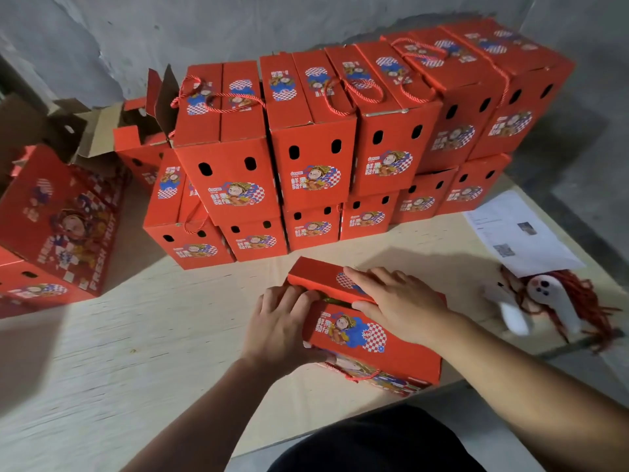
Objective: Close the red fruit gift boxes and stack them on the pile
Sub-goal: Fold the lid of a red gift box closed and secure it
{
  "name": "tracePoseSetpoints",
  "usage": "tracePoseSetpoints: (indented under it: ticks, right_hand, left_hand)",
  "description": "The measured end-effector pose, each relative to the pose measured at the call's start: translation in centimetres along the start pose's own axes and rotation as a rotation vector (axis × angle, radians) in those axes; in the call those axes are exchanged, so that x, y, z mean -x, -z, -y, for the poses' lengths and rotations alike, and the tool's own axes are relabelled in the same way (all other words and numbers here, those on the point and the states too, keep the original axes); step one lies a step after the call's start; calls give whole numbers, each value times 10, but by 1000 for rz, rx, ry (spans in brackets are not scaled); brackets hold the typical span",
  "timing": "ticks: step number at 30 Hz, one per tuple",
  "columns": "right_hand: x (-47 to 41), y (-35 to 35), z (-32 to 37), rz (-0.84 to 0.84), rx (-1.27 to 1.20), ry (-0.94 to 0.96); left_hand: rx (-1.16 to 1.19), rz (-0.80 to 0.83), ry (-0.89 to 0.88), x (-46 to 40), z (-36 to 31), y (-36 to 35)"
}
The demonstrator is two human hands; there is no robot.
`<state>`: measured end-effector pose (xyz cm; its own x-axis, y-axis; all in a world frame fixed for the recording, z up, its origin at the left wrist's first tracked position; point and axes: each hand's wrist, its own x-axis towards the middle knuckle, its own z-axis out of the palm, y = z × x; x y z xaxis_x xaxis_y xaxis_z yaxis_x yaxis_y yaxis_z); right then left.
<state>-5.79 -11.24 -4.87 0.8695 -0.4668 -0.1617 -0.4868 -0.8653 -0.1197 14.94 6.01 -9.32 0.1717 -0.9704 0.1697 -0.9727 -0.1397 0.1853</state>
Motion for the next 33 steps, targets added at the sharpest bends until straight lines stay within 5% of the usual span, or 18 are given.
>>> tracePoseSetpoints:
  ticks: [5,9,18,24,28,31,33]
  right_hand:
    - [2,-14,6,-58,28,-56]
    - [-2,-19,6,-41,40,-78]
    - [-1,-14,8,67,-63,-45]
    - [24,10,-17,-136,-326,-237]
    - [32,11,-23,53,-486,-302]
    - [31,13,-30,45,-609,-319]
    - [29,17,-34,37,-608,-328]
  left_hand:
    - [-7,-153,23,10,-9,-5]
    - [233,-233,163,12,-7,0]
    - [266,39,191,-14,3,1]
    - [594,-168,306,-11,-3,6]
    - [654,-256,400,-17,-14,6]
    - [316,-390,154,-9,-11,4]
    - [182,-337,-80,-2,-5,1]
